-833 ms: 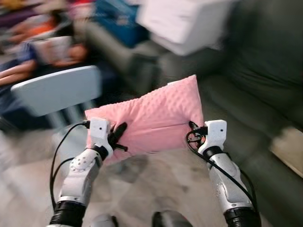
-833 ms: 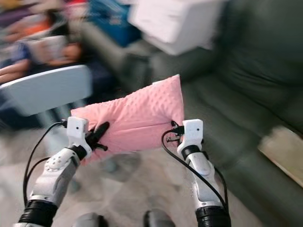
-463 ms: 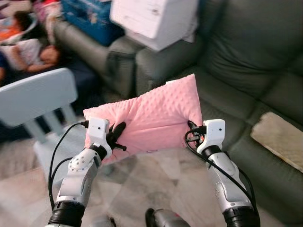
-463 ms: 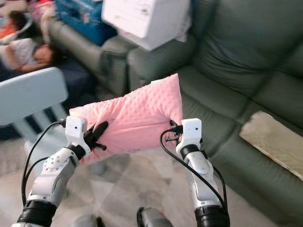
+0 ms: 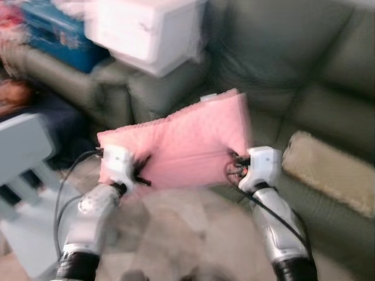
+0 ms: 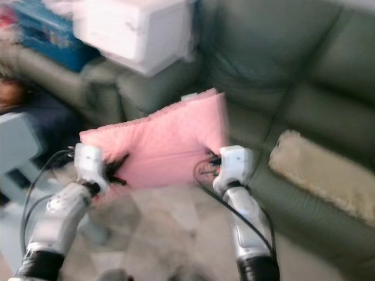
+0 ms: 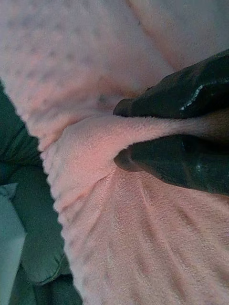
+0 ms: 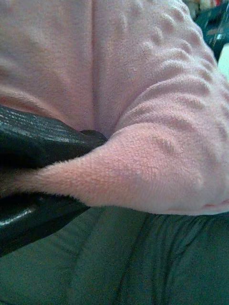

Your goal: Move the pillow to the sofa

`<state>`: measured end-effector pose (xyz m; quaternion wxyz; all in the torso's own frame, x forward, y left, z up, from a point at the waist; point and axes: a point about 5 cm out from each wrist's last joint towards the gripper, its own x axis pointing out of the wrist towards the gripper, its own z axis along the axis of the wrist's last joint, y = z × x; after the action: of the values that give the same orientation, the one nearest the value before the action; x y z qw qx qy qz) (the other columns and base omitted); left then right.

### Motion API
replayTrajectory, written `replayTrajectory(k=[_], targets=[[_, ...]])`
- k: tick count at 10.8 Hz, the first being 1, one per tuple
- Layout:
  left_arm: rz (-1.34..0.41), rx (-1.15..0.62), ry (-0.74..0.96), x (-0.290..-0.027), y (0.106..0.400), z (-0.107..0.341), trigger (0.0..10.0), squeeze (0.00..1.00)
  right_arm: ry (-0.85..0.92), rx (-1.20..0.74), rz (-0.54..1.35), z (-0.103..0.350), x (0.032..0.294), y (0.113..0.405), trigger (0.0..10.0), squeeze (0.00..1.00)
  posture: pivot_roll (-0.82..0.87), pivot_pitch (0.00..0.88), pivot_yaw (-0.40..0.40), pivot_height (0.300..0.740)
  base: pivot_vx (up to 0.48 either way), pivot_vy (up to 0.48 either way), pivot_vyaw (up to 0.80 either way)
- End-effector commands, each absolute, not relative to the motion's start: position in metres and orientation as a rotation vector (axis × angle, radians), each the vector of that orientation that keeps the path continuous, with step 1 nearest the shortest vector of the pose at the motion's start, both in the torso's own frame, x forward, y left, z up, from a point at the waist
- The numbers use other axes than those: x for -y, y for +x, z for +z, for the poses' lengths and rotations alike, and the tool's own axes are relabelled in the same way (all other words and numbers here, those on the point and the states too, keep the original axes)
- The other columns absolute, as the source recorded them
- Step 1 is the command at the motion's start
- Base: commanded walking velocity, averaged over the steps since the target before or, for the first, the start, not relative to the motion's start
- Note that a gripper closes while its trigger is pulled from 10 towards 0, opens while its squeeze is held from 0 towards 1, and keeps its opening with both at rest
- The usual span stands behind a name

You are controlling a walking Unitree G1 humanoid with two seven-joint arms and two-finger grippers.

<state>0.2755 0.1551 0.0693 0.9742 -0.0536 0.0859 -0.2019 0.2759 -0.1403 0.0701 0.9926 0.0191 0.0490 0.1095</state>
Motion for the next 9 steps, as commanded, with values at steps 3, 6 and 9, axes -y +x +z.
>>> replayTrajectory(k=[3,6,9], targets=[[-0.459,-0.152,-0.113,-0.1407,0.2776,0.0745,10.0,0.00,0.021,-0.086,0.176,0.0739,0.1525,0.2776,10.0,0.00,-0.05,0.051,-0.059,0.740,0.391,0.000,-0.35],[-0.462,-0.156,-0.109,-0.1406,0.2779,0.0742,10.0,0.00,0.021,-0.088,0.171,0.0729,0.1534,0.2771,10.0,0.00,-0.05,0.054,-0.057,0.740,0.376,0.000,0.00],[-0.466,-0.159,-0.108,-0.1411,0.2769,0.0738,10.0,0.00,0.023,-0.091,0.170,0.0717,0.1520,0.2762,10.0,0.00,-0.05,0.056,-0.054,0.740,0.358,0.000,0.00]])
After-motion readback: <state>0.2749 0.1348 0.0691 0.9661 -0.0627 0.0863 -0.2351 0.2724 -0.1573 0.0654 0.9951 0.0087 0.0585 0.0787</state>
